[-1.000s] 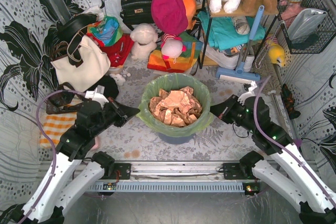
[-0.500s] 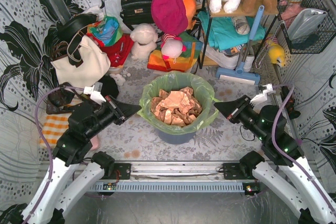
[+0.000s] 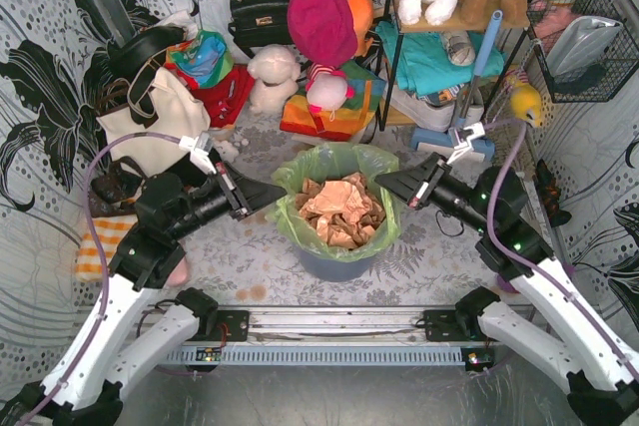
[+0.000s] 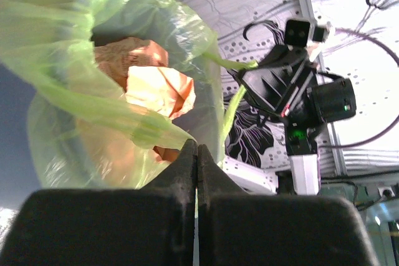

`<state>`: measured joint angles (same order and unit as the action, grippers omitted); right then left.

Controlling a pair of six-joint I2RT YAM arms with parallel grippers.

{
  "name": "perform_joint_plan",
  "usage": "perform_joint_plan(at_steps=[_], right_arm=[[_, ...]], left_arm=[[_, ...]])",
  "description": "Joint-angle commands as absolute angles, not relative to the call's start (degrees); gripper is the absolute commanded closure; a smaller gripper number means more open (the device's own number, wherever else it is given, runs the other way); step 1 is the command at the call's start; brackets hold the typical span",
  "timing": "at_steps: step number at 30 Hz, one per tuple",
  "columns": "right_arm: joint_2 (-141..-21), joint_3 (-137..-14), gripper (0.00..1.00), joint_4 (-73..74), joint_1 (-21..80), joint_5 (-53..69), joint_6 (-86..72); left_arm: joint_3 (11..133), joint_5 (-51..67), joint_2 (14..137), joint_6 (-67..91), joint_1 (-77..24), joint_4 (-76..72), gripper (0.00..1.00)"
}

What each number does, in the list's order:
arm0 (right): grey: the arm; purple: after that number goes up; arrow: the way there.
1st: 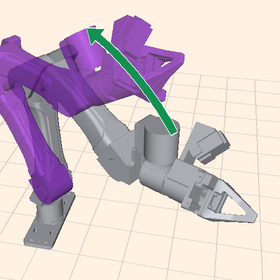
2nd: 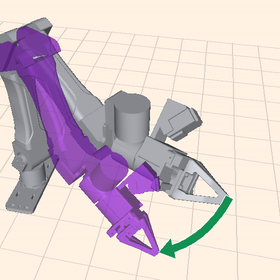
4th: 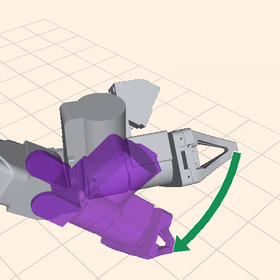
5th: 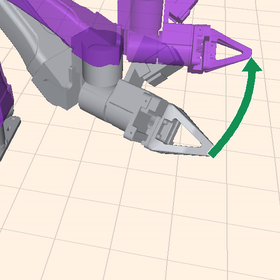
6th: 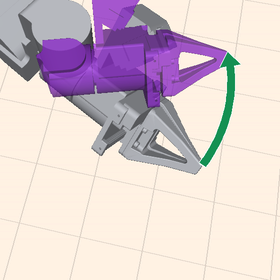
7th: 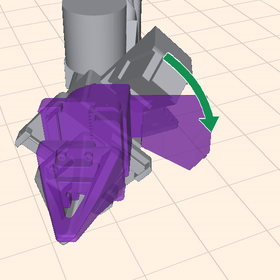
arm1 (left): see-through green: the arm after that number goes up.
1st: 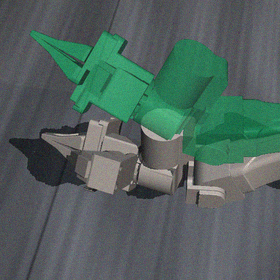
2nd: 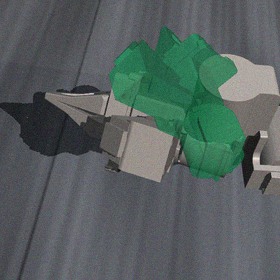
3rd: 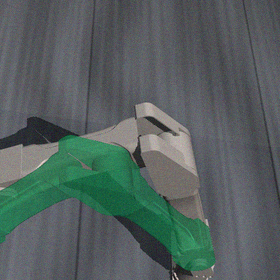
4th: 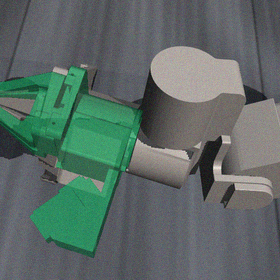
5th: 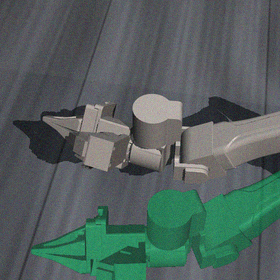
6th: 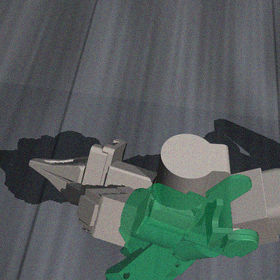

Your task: Tie the trash bag

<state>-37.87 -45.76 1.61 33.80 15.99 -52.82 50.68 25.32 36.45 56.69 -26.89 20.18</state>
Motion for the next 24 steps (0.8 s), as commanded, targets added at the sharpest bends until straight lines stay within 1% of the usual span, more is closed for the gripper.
perform_joint_plan(at_steps=[1,8,15,18,21,24], right_arm=[[-41.5,-50.0,1.00,-4.7,33.9,22.4,-50.1],[-46.2,-52.7,1.00,-7.4,34.2,25.7,-50.1],[-50.2,-55.1,1.00,-10.5,37.4,26.1,-50.0],[-52.2,-56.2,1.00,-11.1,40.2,24.3,-49.3],[-54.0,-56.9,1.00,-11.2,40.9,22.3,-49.8],[-55.1,-57.5,1.00,-8.0,41.0,17.6,-49.8]], left_arm=[[53.9,33.4,39.2,54.9,-26.7,11.4,1.00],[57.6,37.7,43.6,55.0,-26.7,7.9,1.00],[58.1,38.7,46.0,55.8,-26.7,4.8,1.00],[58.6,38.8,46.9,56.0,-26.7,4.0,1.00],[59.6,37.8,48.4,54.9,-26.7,4.7,1.00],[60.9,36.3,50.8,52.9,-26.7,6.4,1.00]])
